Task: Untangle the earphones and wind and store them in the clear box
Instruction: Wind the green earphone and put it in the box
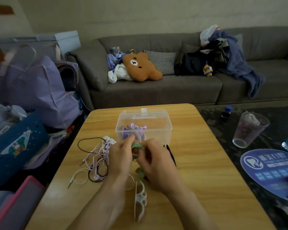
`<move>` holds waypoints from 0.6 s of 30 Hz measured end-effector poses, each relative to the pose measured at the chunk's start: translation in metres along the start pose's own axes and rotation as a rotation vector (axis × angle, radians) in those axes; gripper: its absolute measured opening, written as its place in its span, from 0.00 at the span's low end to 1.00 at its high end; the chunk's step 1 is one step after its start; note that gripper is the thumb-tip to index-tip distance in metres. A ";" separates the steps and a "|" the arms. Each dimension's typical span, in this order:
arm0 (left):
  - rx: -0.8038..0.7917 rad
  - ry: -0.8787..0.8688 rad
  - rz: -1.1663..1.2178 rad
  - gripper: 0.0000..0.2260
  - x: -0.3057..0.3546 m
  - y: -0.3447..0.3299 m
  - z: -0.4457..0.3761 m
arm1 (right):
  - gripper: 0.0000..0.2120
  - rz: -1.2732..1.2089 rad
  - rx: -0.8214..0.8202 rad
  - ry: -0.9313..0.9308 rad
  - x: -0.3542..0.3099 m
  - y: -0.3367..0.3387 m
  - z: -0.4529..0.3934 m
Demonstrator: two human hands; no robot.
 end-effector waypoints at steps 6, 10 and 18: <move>-0.131 -0.279 -0.446 0.10 -0.003 -0.024 -0.004 | 0.06 -0.083 0.224 -0.350 0.035 0.045 0.000; -0.453 -0.542 -1.207 0.12 -0.028 -0.042 -0.005 | 0.06 -0.074 0.320 -0.444 0.046 0.065 0.002; -0.483 -0.577 -1.444 0.17 -0.018 -0.053 -0.015 | 0.07 -0.272 0.484 -0.567 0.053 0.073 0.005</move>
Point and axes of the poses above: each hand's wrist, its own z-axis away from the middle knuckle, its own y-axis out of the back of the hand, x = y × z, the point moved 2 cm from there along -z, towards the middle knuckle, and after that the axes turned 12 degrees about y, right-handed, at the moved point
